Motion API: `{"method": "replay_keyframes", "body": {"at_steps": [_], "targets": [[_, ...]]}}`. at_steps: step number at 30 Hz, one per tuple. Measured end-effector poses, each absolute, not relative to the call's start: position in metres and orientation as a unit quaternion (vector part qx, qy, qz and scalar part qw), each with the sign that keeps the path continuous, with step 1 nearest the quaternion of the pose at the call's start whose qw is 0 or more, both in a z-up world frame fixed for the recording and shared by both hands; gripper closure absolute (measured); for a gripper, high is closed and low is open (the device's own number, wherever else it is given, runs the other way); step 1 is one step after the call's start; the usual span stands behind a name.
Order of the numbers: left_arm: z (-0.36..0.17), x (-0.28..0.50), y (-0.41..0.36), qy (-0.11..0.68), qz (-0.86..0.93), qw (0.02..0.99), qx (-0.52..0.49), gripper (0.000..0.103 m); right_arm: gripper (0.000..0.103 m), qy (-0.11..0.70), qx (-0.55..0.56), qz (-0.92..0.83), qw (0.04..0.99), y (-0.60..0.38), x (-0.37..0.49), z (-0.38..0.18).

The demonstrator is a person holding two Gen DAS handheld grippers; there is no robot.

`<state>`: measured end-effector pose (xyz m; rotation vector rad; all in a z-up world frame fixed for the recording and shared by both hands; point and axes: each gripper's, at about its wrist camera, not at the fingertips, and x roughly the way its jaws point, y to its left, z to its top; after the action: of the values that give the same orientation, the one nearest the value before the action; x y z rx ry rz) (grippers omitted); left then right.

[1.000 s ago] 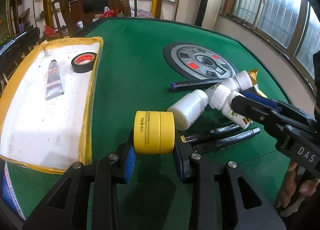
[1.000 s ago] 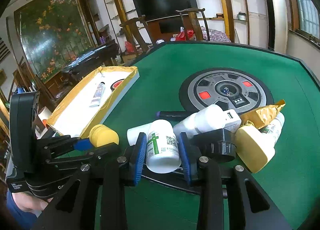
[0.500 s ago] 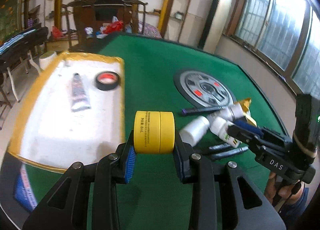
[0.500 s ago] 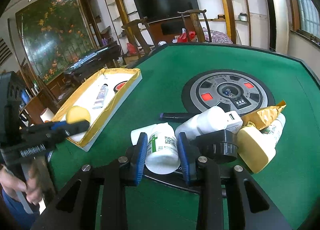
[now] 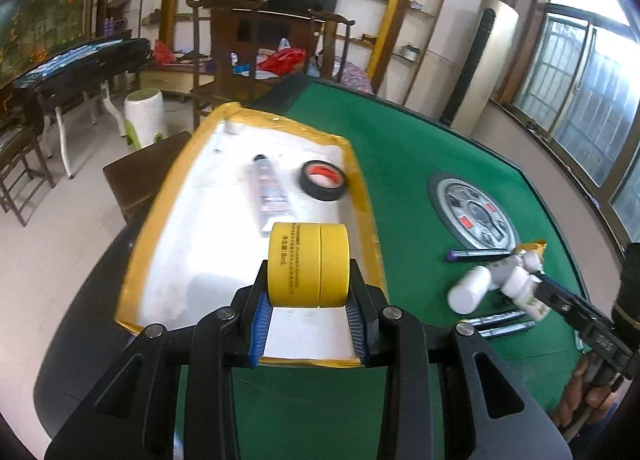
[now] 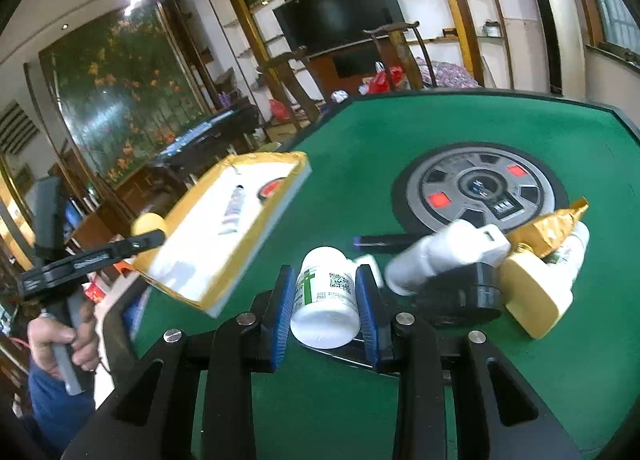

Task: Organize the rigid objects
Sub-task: 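Carry yellow tape and pill bottle into the white tray and release both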

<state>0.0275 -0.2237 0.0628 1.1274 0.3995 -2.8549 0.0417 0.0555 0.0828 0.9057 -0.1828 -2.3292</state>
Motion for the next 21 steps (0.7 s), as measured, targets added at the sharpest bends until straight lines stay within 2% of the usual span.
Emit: {"method": "replay_keyframes", "body": {"at_steps": [5, 11, 21], "targets": [[0.053, 0.021, -0.238, 0.128, -0.920, 0.037, 0.370, 0.072, 0.075, -0.077, 0.351, -0.867, 0.345, 0.022, 0.044, 0.088], [0.050, 0.004, -0.251, 0.122, -0.916, 0.040, 0.379, 0.072, 0.075, -0.045, 0.359, -0.855, 0.372, -0.042, 0.035, 0.101], [0.053, -0.040, -0.271, 0.116, -0.903, 0.041, 0.411, 0.072, 0.075, -0.029, 0.409, -0.843, 0.347, -0.121, -0.029, 0.080]]}}
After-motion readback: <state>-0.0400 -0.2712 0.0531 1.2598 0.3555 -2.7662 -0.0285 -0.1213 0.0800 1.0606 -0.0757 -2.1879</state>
